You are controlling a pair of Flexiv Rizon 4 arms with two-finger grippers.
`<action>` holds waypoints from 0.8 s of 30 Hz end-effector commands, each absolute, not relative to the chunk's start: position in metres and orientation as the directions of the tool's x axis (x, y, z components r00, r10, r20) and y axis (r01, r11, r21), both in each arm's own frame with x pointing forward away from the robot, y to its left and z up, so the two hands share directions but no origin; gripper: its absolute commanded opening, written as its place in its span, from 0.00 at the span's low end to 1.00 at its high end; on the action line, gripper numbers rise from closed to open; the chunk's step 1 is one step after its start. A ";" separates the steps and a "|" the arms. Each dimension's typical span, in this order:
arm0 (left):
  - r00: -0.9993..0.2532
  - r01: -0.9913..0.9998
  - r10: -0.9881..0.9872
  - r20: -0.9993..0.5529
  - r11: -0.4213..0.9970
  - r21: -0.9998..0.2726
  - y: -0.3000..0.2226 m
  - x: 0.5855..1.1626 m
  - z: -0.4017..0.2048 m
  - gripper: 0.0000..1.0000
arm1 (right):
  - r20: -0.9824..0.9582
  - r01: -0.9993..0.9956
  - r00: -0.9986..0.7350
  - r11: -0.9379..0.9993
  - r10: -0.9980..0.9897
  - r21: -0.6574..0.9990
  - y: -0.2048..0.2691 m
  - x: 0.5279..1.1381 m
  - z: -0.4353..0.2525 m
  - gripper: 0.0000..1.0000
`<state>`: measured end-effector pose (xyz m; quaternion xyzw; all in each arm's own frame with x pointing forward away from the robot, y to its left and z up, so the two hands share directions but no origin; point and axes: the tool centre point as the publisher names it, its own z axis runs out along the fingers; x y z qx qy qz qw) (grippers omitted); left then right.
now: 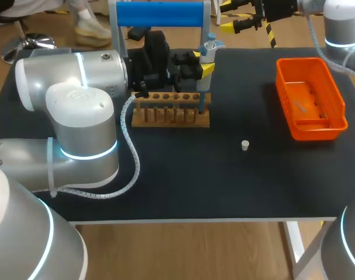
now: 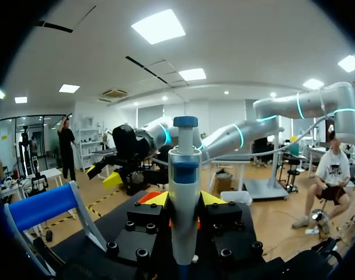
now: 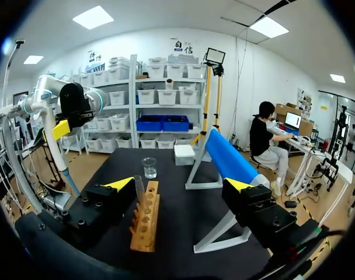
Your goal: Invert the test tube, pick up the pipette, mount the tip to pipette, aspirate from beaker and dispense into the tube, eject the tip, return the pipette, and cap with the stopper.
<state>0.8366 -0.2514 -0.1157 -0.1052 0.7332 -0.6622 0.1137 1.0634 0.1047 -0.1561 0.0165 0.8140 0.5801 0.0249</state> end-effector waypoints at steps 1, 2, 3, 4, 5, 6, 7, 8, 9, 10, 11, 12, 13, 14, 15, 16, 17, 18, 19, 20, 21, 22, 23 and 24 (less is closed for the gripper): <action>-0.951 -0.004 -0.309 -0.027 0.099 -0.995 -0.253 0.836 -0.116 0.00 | -0.021 -0.001 -0.998 0.329 0.055 0.944 0.104 1.063 -0.155 1.00; -0.951 -0.004 -0.309 -0.027 0.099 -0.995 -0.253 0.836 -0.116 0.00 | -0.021 -0.001 -0.998 0.329 0.055 0.944 0.104 1.063 -0.155 1.00; -0.951 -0.004 -0.309 -0.027 0.099 -0.995 -0.253 0.836 -0.116 0.00 | -0.021 -0.001 -0.998 0.329 0.055 0.944 0.104 1.063 -0.155 1.00; -0.951 -0.004 -0.309 -0.027 0.099 -0.995 -0.253 0.836 -0.116 0.00 | -0.021 -0.001 -0.998 0.329 0.055 0.944 0.104 1.063 -0.155 1.00; -0.951 -0.004 -0.309 -0.027 0.099 -0.995 -0.253 0.836 -0.116 0.00 | -0.027 -0.005 -0.998 0.338 0.061 0.941 0.105 1.064 -0.156 1.00; -0.951 -0.004 -0.309 -0.027 0.099 -0.995 -0.253 0.836 -0.116 0.00 | -0.035 -0.008 -0.997 0.345 0.072 0.938 0.106 1.064 -0.156 1.00; -0.951 -0.004 -0.309 -0.027 0.099 -0.995 -0.253 0.836 -0.116 0.00 | -0.030 0.002 -0.996 0.347 0.089 0.938 0.107 1.065 -0.157 1.00; -0.951 -0.004 -0.309 -0.027 0.099 -0.995 -0.253 0.836 -0.116 0.00 | -0.020 0.019 -0.994 0.345 0.110 0.938 0.108 1.066 -0.158 1.00; -0.951 -0.004 -0.309 -0.027 0.099 -0.995 -0.253 0.836 -0.116 0.00 | -0.017 0.029 -0.992 0.350 0.127 0.936 0.109 1.067 -0.158 1.00; -0.951 -0.004 -0.309 -0.027 0.099 -0.995 -0.253 0.836 -0.116 0.00 | -0.013 0.040 -0.989 0.351 0.149 0.936 0.109 1.068 -0.160 1.00; -0.951 -0.004 -0.309 -0.027 0.099 -0.995 -0.253 0.836 -0.116 0.00 | -0.017 0.041 -0.987 0.355 0.159 0.934 0.110 1.068 -0.160 1.00; -0.951 -0.004 -0.309 -0.027 0.099 -0.995 -0.253 0.836 -0.116 0.00 | -0.019 0.044 -0.985 0.357 0.169 0.933 0.110 1.068 -0.161 1.00; -0.951 -0.004 -0.309 -0.027 0.099 -0.995 -0.253 0.836 -0.116 0.00 | -0.022 0.045 -0.983 0.361 0.181 0.932 0.111 1.069 -0.161 1.00; -0.951 -0.004 -0.309 -0.027 0.099 -0.995 -0.253 0.836 -0.116 0.00 | -0.024 0.047 -0.982 0.364 0.188 0.930 0.112 1.069 -0.161 1.00; -0.951 -0.004 -0.309 -0.027 0.099 -0.995 -0.253 0.836 -0.116 0.00 | -0.024 0.048 -0.981 0.363 0.190 0.930 0.113 1.069 -0.162 1.00; -0.951 -0.004 -0.309 -0.027 0.099 -0.995 -0.253 0.836 -0.116 0.00 | -0.026 0.050 -0.980 0.366 0.198 0.929 0.114 1.070 -0.162 1.00; -0.951 -0.004 -0.309 -0.027 0.099 -0.995 -0.253 0.836 -0.116 0.00 | -0.029 0.048 -0.979 0.367 0.202 0.929 0.115 1.070 -0.162 1.00; -0.951 -0.004 -0.309 -0.027 0.099 -0.995 -0.253 0.836 -0.116 0.00 | -0.033 0.046 -0.978 0.370 0.205 0.928 0.116 1.070 -0.162 1.00; -0.951 -0.004 -0.309 -0.027 0.099 -0.995 -0.253 0.836 -0.116 0.00 | -0.039 0.042 -0.978 0.373 0.206 0.927 0.118 1.070 -0.162 1.00; -0.951 -0.004 -0.309 -0.027 0.099 -0.995 -0.253 0.836 -0.116 0.00 | -0.050 0.034 -0.976 0.380 0.210 0.924 0.119 1.070 -0.162 1.00; -0.951 -0.004 -0.309 -0.027 0.099 -0.995 -0.253 0.836 -0.116 0.00 | -0.055 0.031 -0.976 0.384 0.211 0.923 0.121 1.070 -0.163 1.00; -0.951 -0.004 -0.309 -0.027 0.099 -0.995 -0.253 0.836 -0.116 0.00 | -0.059 0.028 -0.975 0.388 0.212 0.921 0.123 1.070 -0.163 1.00; -0.951 -0.004 -0.309 -0.027 0.099 -0.995 -0.253 0.836 -0.116 0.00 | -0.067 0.023 -0.975 0.393 0.213 0.919 0.124 1.070 -0.163 1.00; -0.951 -0.004 -0.309 -0.027 0.099 -0.995 -0.253 0.836 -0.116 0.00 | -0.072 0.019 -0.974 0.396 0.214 0.918 0.126 1.069 -0.163 1.00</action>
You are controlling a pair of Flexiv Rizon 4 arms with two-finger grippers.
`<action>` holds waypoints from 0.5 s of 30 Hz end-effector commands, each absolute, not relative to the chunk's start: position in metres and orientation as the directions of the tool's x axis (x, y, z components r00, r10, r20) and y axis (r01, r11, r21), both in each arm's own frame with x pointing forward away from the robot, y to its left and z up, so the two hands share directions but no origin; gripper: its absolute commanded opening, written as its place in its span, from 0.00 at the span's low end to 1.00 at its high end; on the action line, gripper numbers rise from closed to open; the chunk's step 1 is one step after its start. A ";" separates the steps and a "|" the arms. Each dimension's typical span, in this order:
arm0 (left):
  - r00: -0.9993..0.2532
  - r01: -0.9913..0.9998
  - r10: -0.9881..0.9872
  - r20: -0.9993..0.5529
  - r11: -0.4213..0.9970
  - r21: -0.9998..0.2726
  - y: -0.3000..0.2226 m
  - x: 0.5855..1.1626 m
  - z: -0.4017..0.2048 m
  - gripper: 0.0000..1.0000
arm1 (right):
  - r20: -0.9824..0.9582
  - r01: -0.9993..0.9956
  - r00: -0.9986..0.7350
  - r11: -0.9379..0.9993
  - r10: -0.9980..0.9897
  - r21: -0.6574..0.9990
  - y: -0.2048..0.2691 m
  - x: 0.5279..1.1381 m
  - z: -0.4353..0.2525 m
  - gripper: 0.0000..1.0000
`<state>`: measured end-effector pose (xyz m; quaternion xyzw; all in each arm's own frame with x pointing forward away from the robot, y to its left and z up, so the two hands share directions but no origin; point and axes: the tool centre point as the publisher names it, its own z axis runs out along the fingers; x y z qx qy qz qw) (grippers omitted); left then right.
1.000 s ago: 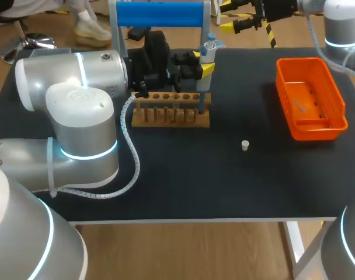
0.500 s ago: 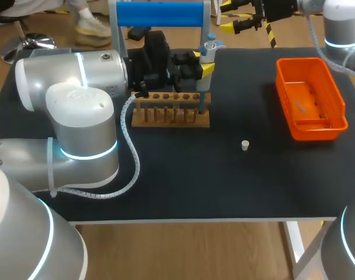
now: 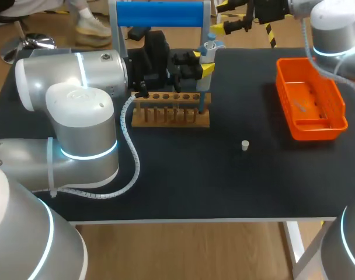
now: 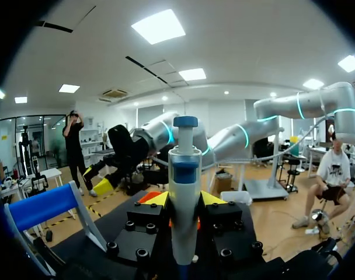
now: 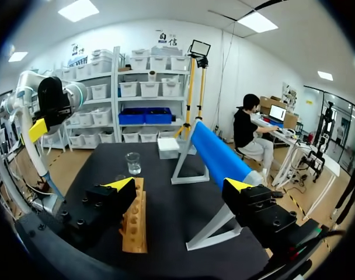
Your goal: Invert the test tube, pick up the pipette, mount the tip to pipette, aspirate from beaker and dispense into the tube, eject the tip, return the pipette, and cap with the stopper.
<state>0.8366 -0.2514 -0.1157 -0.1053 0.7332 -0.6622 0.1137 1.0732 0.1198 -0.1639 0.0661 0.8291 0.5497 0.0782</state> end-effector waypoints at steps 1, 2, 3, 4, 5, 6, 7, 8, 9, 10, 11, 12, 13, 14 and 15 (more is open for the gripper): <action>-0.951 -0.004 -0.309 -0.027 0.099 -0.995 -0.253 0.836 -0.116 0.00 | -0.074 0.018 -0.974 0.397 0.214 0.917 0.127 1.069 -0.163 1.00; -0.951 -0.004 -0.309 -0.027 0.099 -0.995 -0.253 0.836 -0.116 0.00 | -0.075 0.017 -0.974 0.398 0.214 0.917 0.128 1.069 -0.163 1.00; -0.951 -0.004 -0.309 -0.027 0.099 -0.995 -0.253 0.836 -0.116 0.00 | -0.077 0.016 -0.974 0.399 0.214 0.917 0.129 1.069 -0.163 1.00; -0.951 -0.004 -0.309 -0.027 0.099 -0.995 -0.253 0.836 -0.116 0.00 | -0.078 0.015 -0.974 0.401 0.215 0.916 0.130 1.069 -0.163 1.00; -0.951 -0.004 -0.309 -0.027 0.099 -0.995 -0.253 0.836 -0.116 0.00 | -0.079 0.015 -0.973 0.402 0.216 0.915 0.131 1.069 -0.163 1.00; -0.951 -0.004 -0.309 -0.027 0.099 -0.995 -0.253 0.836 -0.116 0.00 | -0.079 0.015 -0.973 0.404 0.216 0.915 0.131 1.068 -0.164 1.00; -0.951 -0.004 -0.309 -0.027 0.099 -0.995 -0.253 0.836 -0.116 0.00 | -0.082 0.014 -0.973 0.408 0.216 0.913 0.132 1.068 -0.164 1.00; -0.951 -0.004 -0.309 -0.027 0.099 -0.995 -0.253 0.836 -0.116 0.00 | -0.083 0.014 -0.973 0.410 0.217 0.912 0.132 1.067 -0.164 1.00; -0.951 -0.004 -0.309 -0.027 0.099 -0.995 -0.253 0.836 -0.116 0.00 | -0.082 0.014 -0.973 0.410 0.217 0.912 0.132 1.067 -0.164 1.00; -0.951 -0.004 -0.309 -0.027 0.099 -0.995 -0.253 0.836 -0.116 0.00 | -0.082 0.015 -0.973 0.411 0.217 0.911 0.132 1.067 -0.164 1.00; -0.951 -0.004 -0.309 -0.027 0.099 -0.995 -0.253 0.836 -0.116 0.00 | -0.082 0.015 -0.972 0.412 0.219 0.911 0.132 1.067 -0.164 1.00; -0.951 -0.004 -0.309 -0.027 0.099 -0.995 -0.253 0.836 -0.116 0.00 | -0.082 0.015 -0.972 0.412 0.219 0.911 0.132 1.067 -0.164 1.00; -0.951 -0.004 -0.309 -0.027 0.099 -0.995 -0.253 0.836 -0.116 0.00 | -0.082 0.015 -0.972 0.412 0.219 0.911 0.132 1.067 -0.164 1.00; -0.951 -0.004 -0.309 -0.027 0.099 -0.995 -0.253 0.836 -0.116 0.00 | -0.082 0.015 -0.972 0.412 0.219 0.911 0.132 1.067 -0.164 1.00; -0.951 -0.004 -0.309 -0.027 0.099 -0.995 -0.253 0.836 -0.116 0.00 | -0.082 0.015 -0.972 0.412 0.219 0.911 0.132 1.067 -0.164 1.00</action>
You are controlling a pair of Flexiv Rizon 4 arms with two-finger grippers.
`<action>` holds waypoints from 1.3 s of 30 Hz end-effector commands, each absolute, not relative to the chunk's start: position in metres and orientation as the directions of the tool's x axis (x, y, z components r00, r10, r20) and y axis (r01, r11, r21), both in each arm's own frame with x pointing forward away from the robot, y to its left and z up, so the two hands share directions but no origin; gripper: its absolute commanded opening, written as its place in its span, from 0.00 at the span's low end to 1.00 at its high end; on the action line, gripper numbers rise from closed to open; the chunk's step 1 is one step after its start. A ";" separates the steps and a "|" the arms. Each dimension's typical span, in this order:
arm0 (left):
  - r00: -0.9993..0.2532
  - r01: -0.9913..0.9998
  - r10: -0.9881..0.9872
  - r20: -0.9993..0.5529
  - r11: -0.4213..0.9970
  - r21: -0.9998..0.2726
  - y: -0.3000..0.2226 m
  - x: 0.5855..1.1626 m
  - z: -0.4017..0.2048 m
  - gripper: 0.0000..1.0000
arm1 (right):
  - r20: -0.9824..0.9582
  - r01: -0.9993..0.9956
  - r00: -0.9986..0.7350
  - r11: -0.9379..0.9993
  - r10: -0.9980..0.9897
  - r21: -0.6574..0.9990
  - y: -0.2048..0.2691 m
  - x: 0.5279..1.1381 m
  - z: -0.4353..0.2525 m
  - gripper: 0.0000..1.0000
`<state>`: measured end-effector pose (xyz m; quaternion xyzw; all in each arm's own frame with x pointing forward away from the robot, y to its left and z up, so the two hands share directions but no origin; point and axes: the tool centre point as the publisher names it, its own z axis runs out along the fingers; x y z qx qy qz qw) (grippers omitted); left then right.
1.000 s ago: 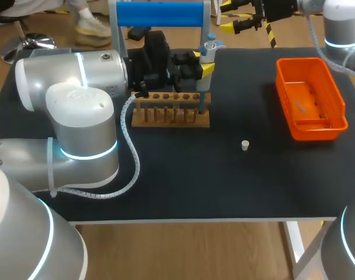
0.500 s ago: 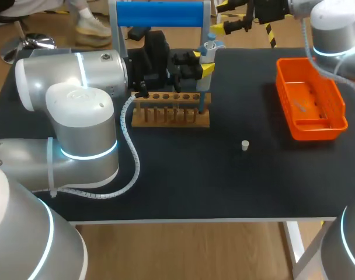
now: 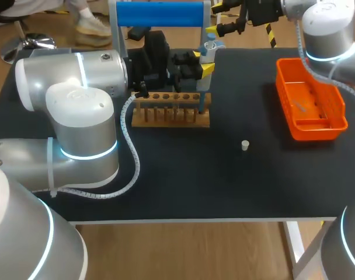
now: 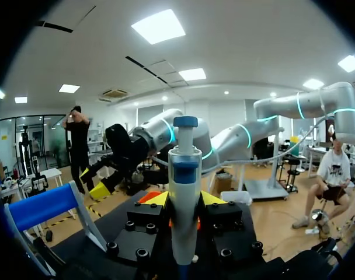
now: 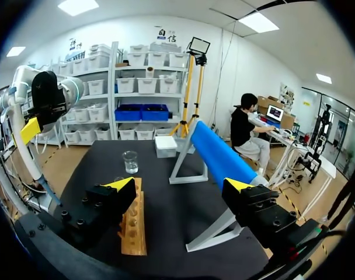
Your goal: Invert the test tube, pick up the pipette, mount the tip to pipette, aspirate from beaker and dispense into the tube, eject the tip, return the pipette, and cap with the stopper.
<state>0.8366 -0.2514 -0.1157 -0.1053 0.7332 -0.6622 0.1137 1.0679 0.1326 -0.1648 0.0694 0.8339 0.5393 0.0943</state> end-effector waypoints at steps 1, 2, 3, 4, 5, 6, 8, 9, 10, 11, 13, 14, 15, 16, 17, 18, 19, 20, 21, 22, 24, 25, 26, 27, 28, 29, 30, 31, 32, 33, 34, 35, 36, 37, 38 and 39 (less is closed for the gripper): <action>-0.951 -0.004 -0.309 -0.027 0.099 -0.995 -0.253 0.836 -0.116 0.00 | -0.082 0.015 -0.972 0.412 0.219 0.911 0.132 1.067 -0.164 1.00; -0.951 -0.004 -0.309 -0.027 0.099 -0.995 -0.253 0.836 -0.116 0.00 | -0.082 0.015 -0.972 0.412 0.219 0.911 0.132 1.067 -0.164 1.00; -0.951 -0.004 -0.309 -0.027 0.099 -0.995 -0.253 0.836 -0.116 0.00 | -0.082 0.015 -0.972 0.412 0.219 0.911 0.132 1.067 -0.164 1.00; -0.951 -0.004 -0.309 -0.027 0.099 -0.995 -0.253 0.836 -0.116 0.00 | -0.082 0.015 -0.972 0.412 0.219 0.911 0.132 1.067 -0.164 1.00; -0.952 -0.006 -0.305 -0.025 0.102 -0.995 -0.252 0.837 -0.115 0.00 | -0.082 0.015 -0.972 0.412 0.219 0.911 0.132 1.067 -0.164 1.00; -0.953 -0.010 -0.302 -0.024 0.109 -0.994 -0.252 0.838 -0.116 0.00 | -0.082 0.015 -0.972 0.412 0.219 0.911 0.132 1.067 -0.164 1.00; -0.954 -0.018 -0.299 -0.021 0.127 -0.992 -0.249 0.841 -0.116 0.00 | -0.082 0.015 -0.972 0.412 0.219 0.911 0.132 1.067 -0.164 1.00; -0.954 -0.023 -0.300 -0.019 0.136 -0.990 -0.246 0.842 -0.117 0.00 | -0.082 0.015 -0.972 0.412 0.219 0.911 0.132 1.067 -0.164 1.00; -0.953 -0.030 -0.303 -0.016 0.144 -0.989 -0.242 0.844 -0.118 0.00 | -0.082 0.015 -0.972 0.412 0.219 0.911 0.132 1.067 -0.164 1.00; -0.952 -0.035 -0.307 -0.015 0.157 -0.987 -0.238 0.846 -0.118 0.00 | -0.082 0.015 -0.972 0.412 0.219 0.911 0.132 1.067 -0.164 1.00; -0.948 -0.045 -0.319 -0.013 0.175 -0.983 -0.228 0.851 -0.119 0.00 | -0.082 0.015 -0.972 0.412 0.219 0.911 0.132 1.067 -0.164 1.00; -0.945 -0.050 -0.326 -0.014 0.186 -0.981 -0.222 0.854 -0.119 0.00 | -0.082 0.015 -0.972 0.412 0.219 0.911 0.132 1.067 -0.164 1.00; -0.943 -0.055 -0.333 -0.014 0.197 -0.979 -0.216 0.857 -0.120 0.00 | -0.082 0.015 -0.972 0.412 0.219 0.911 0.132 1.067 -0.164 1.00; -0.939 -0.059 -0.343 -0.015 0.206 -0.977 -0.210 0.861 -0.121 0.00 | -0.082 0.015 -0.972 0.412 0.219 0.911 0.132 1.067 -0.164 1.00; -0.936 -0.066 -0.351 -0.015 0.218 -0.974 -0.205 0.865 -0.121 0.00 | -0.082 0.015 -0.972 0.412 0.219 0.911 0.132 1.067 -0.164 1.00; -0.931 -0.076 -0.365 -0.013 0.228 -0.971 -0.199 0.868 -0.123 0.00 | -0.082 0.015 -0.972 0.412 0.219 0.911 0.132 1.067 -0.164 1.00; -0.929 -0.080 -0.371 -0.011 0.230 -0.970 -0.194 0.872 -0.123 0.00 | -0.082 0.015 -0.972 0.412 0.219 0.911 0.132 1.067 -0.164 1.00; -0.926 -0.084 -0.377 -0.013 0.238 -0.968 -0.189 0.875 -0.124 0.00 | -0.082 0.015 -0.972 0.412 0.219 0.911 0.132 1.067 -0.164 1.00; -0.922 -0.092 -0.388 -0.011 0.246 -0.965 -0.184 0.879 -0.125 0.00 | -0.082 0.015 -0.972 0.412 0.219 0.911 0.132 1.067 -0.164 1.00; -0.918 -0.098 -0.397 -0.009 0.248 -0.964 -0.179 0.883 -0.126 0.00 | -0.082 0.015 -0.972 0.412 0.219 0.911 0.132 1.067 -0.164 1.00; -0.911 -0.108 -0.413 -0.008 0.257 -0.960 -0.171 0.888 -0.127 0.00 | -0.082 0.015 -0.972 0.412 0.219 0.911 0.132 1.067 -0.164 1.00; -0.904 -0.115 -0.428 -0.005 0.255 -0.960 -0.164 0.893 -0.128 0.00 | -0.082 0.015 -0.972 0.412 0.219 0.911 0.132 1.067 -0.164 1.00; -0.899 -0.119 -0.438 -0.007 0.259 -0.959 -0.159 0.896 -0.128 0.00 | -0.082 0.015 -0.972 0.412 0.219 0.911 0.132 1.067 -0.164 1.00; -0.894 -0.124 -0.449 -0.008 0.265 -0.956 -0.154 0.900 -0.129 0.00 | -0.082 0.015 -0.972 0.412 0.219 0.911 0.132 1.067 -0.164 1.00; -0.889 -0.129 -0.457 -0.009 0.269 -0.954 -0.150 0.903 -0.129 0.00 | -0.082 0.015 -0.972 0.412 0.219 0.911 0.132 1.067 -0.164 1.00; -0.885 -0.133 -0.465 -0.012 0.277 -0.952 -0.146 0.907 -0.129 0.00 | -0.082 0.015 -0.972 0.412 0.219 0.911 0.132 1.067 -0.164 1.00; -0.881 -0.139 -0.473 -0.012 0.283 -0.949 -0.142 0.911 -0.130 0.00 | -0.082 0.015 -0.972 0.412 0.219 0.911 0.132 1.067 -0.164 1.00; -0.878 -0.142 -0.478 -0.012 0.285 -0.948 -0.139 0.914 -0.130 0.00 | -0.082 0.015 -0.972 0.412 0.219 0.911 0.132 1.067 -0.164 1.00; -0.875 -0.145 -0.483 -0.013 0.288 -0.947 -0.136 0.918 -0.130 0.00 | -0.082 0.015 -0.972 0.412 0.219 0.911 0.132 1.067 -0.164 1.00; -0.868 -0.153 -0.496 -0.014 0.295 -0.943 -0.133 0.923 -0.130 0.00 | -0.082 0.015 -0.972 0.412 0.219 0.911 0.132 1.067 -0.164 1.00; -0.863 -0.158 -0.505 -0.013 0.295 -0.942 -0.130 0.927 -0.130 0.00 | -0.082 0.015 -0.972 0.412 0.219 0.911 0.132 1.067 -0.164 1.00; -0.858 -0.161 -0.513 -0.015 0.298 -0.941 -0.127 0.931 -0.130 0.00 | -0.082 0.015 -0.972 0.412 0.219 0.911 0.132 1.067 -0.164 1.00; -0.851 -0.170 -0.525 -0.015 0.302 -0.938 -0.124 0.936 -0.131 0.00 | -0.082 0.015 -0.972 0.412 0.219 0.911 0.132 1.067 -0.164 1.00; -0.845 -0.175 -0.534 -0.015 0.303 -0.937 -0.121 0.941 -0.131 0.00 | -0.082 0.015 -0.972 0.412 0.219 0.911 0.132 1.067 -0.164 1.00; -0.838 -0.179 -0.545 -0.018 0.306 -0.935 -0.119 0.945 -0.131 0.00 | -0.082 0.015 -0.972 0.412 0.219 0.911 0.132 1.067 -0.164 1.00; -0.831 -0.182 -0.556 -0.020 0.305 -0.935 -0.116 0.950 -0.132 0.00 | -0.082 0.015 -0.972 0.412 0.219 0.911 0.132 1.067 -0.164 1.00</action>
